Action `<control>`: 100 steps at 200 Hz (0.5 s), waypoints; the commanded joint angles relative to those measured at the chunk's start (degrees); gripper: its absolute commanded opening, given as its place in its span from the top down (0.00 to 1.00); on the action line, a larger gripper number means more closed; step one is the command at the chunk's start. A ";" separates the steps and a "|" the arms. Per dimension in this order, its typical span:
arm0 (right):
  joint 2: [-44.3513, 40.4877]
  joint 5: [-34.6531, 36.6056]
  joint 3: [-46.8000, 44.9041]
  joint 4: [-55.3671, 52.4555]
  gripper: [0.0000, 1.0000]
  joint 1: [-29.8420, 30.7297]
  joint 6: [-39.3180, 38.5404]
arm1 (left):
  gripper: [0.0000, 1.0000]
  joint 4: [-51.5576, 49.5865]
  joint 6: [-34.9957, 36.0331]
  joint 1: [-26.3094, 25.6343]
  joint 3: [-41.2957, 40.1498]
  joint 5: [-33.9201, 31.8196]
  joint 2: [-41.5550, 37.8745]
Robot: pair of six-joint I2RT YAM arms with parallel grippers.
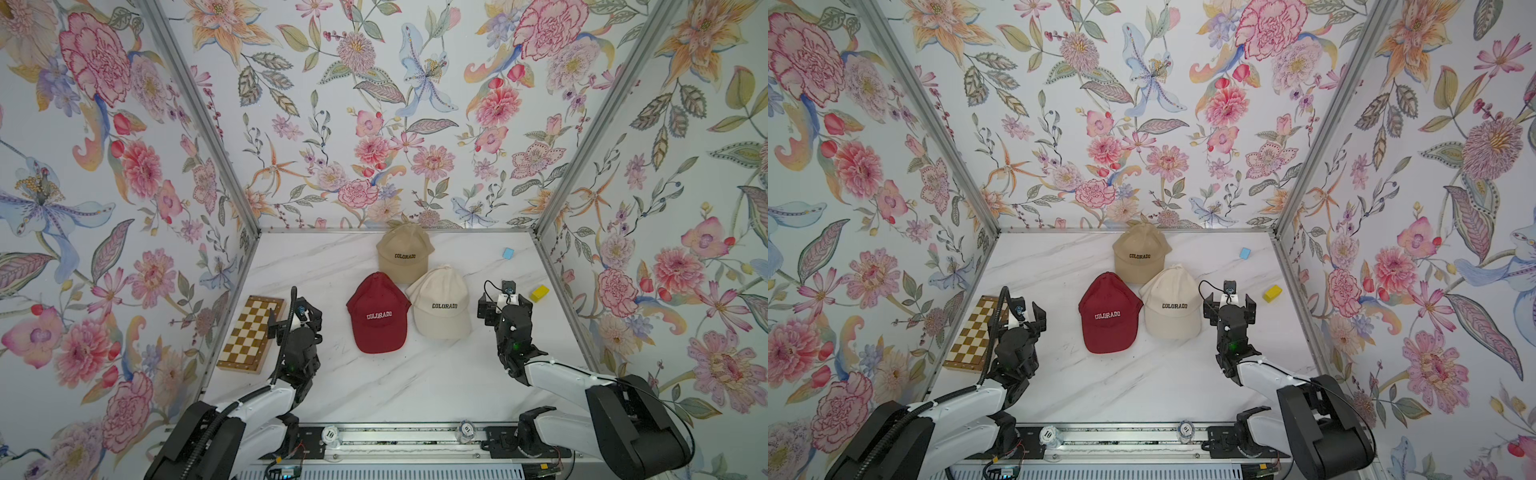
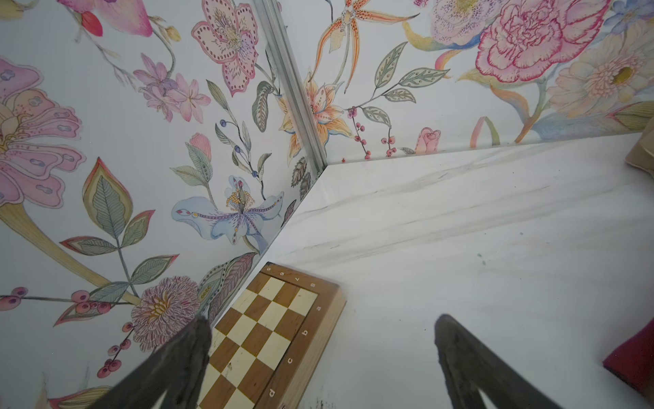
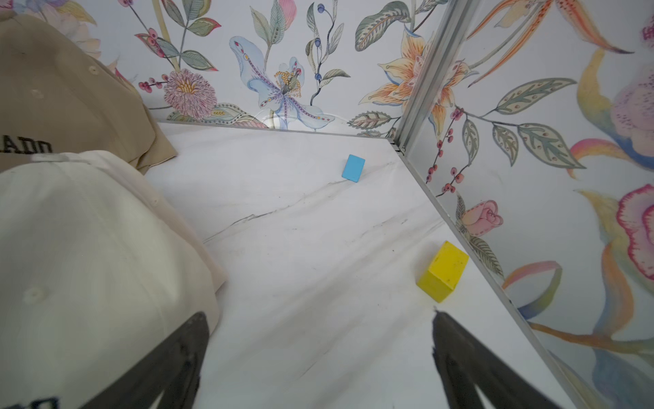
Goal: Stack the baseball caps by color
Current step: Reset both arms
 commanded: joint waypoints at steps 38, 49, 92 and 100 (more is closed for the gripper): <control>9.33 -7.97 -4.50 21.71 0.01 -8.92 -1.09 | 0.01 26.49 -1.35 12.25 -2.13 16.71 13.00; 12.44 -13.26 -5.36 25.49 0.01 -13.51 2.58 | 0.00 29.01 -0.22 13.79 -0.68 19.26 16.80; 14.55 -17.74 -1.27 18.67 0.01 -14.31 2.23 | 0.00 20.11 -2.75 16.75 6.30 25.19 23.33; 14.80 -17.62 -1.36 19.44 0.01 -14.25 2.06 | 0.00 22.91 -2.83 17.53 6.15 26.08 24.84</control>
